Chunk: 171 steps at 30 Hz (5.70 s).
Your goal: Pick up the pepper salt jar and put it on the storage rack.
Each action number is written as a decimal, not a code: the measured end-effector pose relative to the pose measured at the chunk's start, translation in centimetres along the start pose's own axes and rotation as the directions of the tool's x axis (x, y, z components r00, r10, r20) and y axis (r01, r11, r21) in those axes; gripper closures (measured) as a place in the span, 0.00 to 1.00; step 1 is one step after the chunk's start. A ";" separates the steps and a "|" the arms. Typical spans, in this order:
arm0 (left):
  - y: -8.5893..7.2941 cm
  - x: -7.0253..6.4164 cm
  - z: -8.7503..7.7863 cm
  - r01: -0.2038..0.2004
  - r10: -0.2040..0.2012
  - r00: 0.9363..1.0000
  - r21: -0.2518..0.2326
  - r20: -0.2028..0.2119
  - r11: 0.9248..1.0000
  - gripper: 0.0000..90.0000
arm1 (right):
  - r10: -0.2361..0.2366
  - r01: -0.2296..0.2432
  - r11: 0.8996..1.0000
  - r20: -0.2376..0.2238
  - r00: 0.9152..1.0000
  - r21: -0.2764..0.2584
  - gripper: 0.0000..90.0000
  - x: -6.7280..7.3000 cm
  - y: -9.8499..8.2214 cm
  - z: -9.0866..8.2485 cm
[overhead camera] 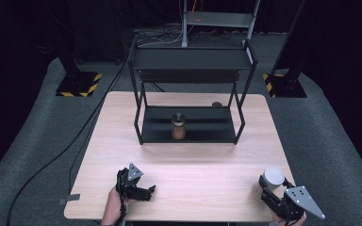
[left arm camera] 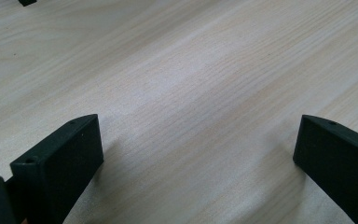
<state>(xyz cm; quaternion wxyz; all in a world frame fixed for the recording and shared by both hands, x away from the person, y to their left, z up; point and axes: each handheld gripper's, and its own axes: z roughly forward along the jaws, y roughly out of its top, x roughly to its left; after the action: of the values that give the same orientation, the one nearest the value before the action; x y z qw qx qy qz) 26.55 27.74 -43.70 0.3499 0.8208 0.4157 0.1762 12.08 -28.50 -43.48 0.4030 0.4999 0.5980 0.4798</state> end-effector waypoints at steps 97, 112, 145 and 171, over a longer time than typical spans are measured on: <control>-0.1 0.0 -0.1 -0.002 0.002 1.000 -0.006 0.004 1.000 0.03 | -0.090 0.096 0.995 -0.210 0.973 0.015 0.37 3.4 5.2 13.2; -0.1 -0.1 0.0 -0.002 0.002 1.000 -0.008 0.005 1.000 0.04 | -0.098 0.104 0.994 -0.237 0.967 0.014 0.37 4.0 6.1 14.5; -0.1 0.0 0.0 -0.006 0.006 1.000 -0.010 0.009 1.000 0.05 | -0.101 0.111 0.993 -0.250 0.963 0.027 0.37 5.2 6.9 18.5; -0.1 0.0 0.0 -0.005 0.005 1.000 -0.009 0.009 1.000 0.05 | -0.061 0.074 0.996 -0.244 0.968 0.044 0.37 5.8 7.6 21.8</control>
<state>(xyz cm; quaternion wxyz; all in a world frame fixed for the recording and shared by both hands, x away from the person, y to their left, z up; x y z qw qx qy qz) 26.43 27.79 -43.76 0.3550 0.8210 0.4112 0.1756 33.66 -18.76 -40.77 0.3295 0.4274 0.6719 0.5072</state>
